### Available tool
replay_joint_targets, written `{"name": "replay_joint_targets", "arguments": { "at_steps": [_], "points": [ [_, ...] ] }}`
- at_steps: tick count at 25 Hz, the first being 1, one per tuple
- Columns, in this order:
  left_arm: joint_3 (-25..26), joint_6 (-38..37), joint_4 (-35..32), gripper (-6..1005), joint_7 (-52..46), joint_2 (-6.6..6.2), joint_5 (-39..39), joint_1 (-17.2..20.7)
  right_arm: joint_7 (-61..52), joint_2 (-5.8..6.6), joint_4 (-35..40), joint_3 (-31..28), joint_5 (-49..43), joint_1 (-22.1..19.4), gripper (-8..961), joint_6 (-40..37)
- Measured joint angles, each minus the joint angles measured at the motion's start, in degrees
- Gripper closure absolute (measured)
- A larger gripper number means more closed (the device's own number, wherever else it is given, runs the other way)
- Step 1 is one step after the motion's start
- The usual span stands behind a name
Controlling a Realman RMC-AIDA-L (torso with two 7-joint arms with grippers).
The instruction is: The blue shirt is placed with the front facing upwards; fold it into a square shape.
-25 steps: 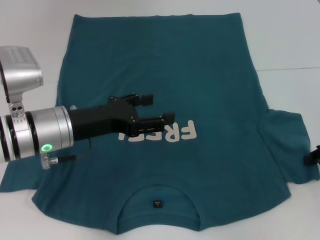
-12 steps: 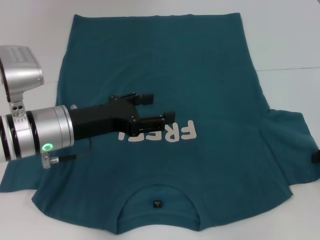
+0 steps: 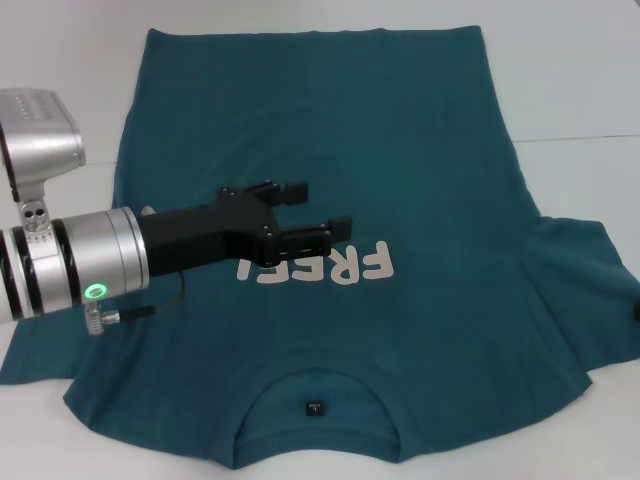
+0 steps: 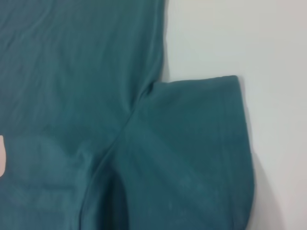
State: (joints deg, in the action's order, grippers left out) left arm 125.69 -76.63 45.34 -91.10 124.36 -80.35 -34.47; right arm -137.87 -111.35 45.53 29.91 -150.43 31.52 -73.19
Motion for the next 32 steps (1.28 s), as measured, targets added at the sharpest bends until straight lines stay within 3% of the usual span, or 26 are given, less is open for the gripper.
{"name": "replay_joint_targets", "arguments": {
  "at_steps": [10, 17, 32],
  "points": [
    [0.0, 0.0, -0.3, 124, 0.0, 0.0, -0.2, -0.1, 0.4, -0.03, 0.8, 0.2, 0.0, -0.2, 920, 1.5],
    [0.0, 0.0, -0.3, 124, 0.0, 0.0, -0.2, -0.1, 0.9, -0.98, 5.1, -0.2, 0.6, -0.4, 920, 0.3],
    [0.0, 0.0, -0.4, 124, 0.0, 0.0, -0.3, -0.1, 1.8, -1.07, 6.0, 0.2, 3.6, 0.6, 921, -1.2]
  ]
}}
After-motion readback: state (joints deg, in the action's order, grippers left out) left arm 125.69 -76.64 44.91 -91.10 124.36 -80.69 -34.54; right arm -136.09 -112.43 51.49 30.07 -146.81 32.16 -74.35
